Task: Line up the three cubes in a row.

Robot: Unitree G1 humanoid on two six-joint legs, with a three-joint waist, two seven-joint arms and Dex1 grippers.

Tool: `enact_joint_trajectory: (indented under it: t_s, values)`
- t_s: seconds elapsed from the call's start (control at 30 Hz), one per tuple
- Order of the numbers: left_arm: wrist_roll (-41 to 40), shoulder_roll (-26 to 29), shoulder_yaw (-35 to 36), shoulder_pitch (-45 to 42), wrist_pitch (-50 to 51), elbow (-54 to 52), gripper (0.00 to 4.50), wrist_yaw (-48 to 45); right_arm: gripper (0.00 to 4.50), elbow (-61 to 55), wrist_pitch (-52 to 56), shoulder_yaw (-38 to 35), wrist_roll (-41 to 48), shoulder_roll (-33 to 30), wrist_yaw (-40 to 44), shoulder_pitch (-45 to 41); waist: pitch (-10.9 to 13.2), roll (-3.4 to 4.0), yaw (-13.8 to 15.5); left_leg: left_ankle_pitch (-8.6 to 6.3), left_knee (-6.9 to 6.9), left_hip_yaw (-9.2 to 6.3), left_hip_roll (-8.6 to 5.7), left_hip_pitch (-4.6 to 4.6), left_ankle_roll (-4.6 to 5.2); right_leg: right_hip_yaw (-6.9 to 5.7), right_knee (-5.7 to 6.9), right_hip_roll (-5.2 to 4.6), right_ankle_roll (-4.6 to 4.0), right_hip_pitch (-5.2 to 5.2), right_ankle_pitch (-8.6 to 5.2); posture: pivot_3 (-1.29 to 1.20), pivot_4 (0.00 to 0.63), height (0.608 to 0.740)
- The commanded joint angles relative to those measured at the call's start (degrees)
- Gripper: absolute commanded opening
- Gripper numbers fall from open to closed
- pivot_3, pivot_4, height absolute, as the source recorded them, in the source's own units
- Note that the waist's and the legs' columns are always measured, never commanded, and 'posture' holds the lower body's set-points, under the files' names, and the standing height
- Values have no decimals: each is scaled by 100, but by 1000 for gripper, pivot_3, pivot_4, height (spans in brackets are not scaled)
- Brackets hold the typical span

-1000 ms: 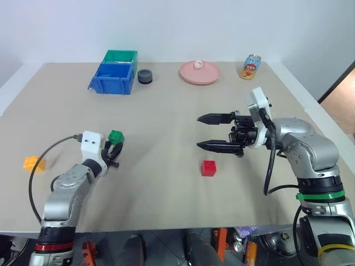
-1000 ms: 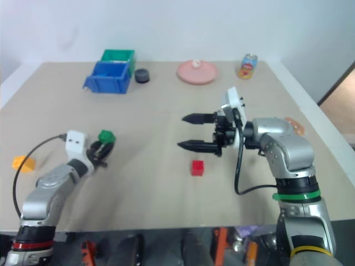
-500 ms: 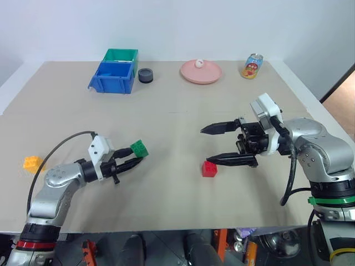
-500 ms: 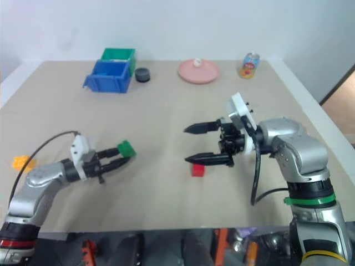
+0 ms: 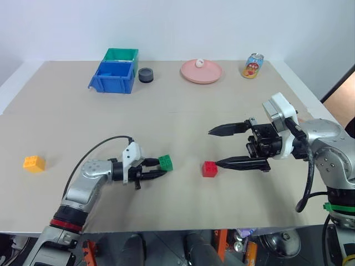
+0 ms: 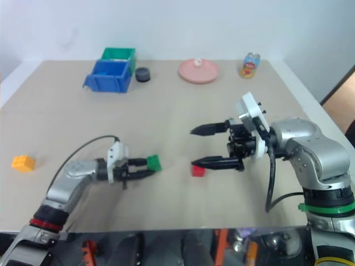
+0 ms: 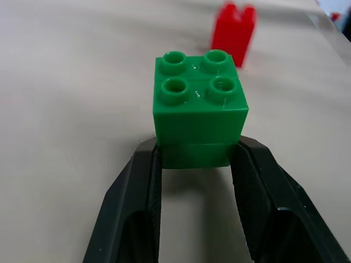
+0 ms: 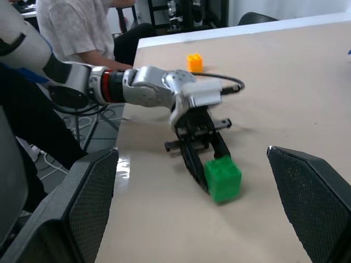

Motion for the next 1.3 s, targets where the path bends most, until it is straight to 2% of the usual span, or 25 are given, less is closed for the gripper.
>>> enact_joint_trajectory:
  t_s: [0.03,0.23,0.63,0.9,1.3]
  values:
    - [-25,-18,-20,-248,-124,123,1258,-281,4500,-321,30,-234,159,-323,170,226,0,0,1,0,3,0,0,-1,0,0,0,0,1,1,0,0,150,740]
    - [0,-102,-72,-568,-195,370,1258,-538,4500,-228,-279,-171,-86,-648,432,710,0,0,3,0,8,0,-1,-4,0,1,0,-1,4,1,2,0,150,740]
    - [199,-227,-322,-683,-398,433,1258,-850,4500,-97,-393,-80,-183,-437,206,687,0,0,0,0,13,0,-1,-5,0,1,2,0,7,2,6,0,150,740]
    - [593,-328,-395,-882,-820,978,1258,-796,4500,-79,-381,-62,-163,-345,141,638,0,0,1,1,14,-1,-1,-4,1,1,2,0,9,3,8,0,150,740]
    - [772,-683,-407,-1357,-1162,1612,1258,-782,4500,-72,-376,-68,-165,-292,96,617,-1,2,6,4,27,-1,-3,-5,5,3,2,0,15,8,18,0,150,740]
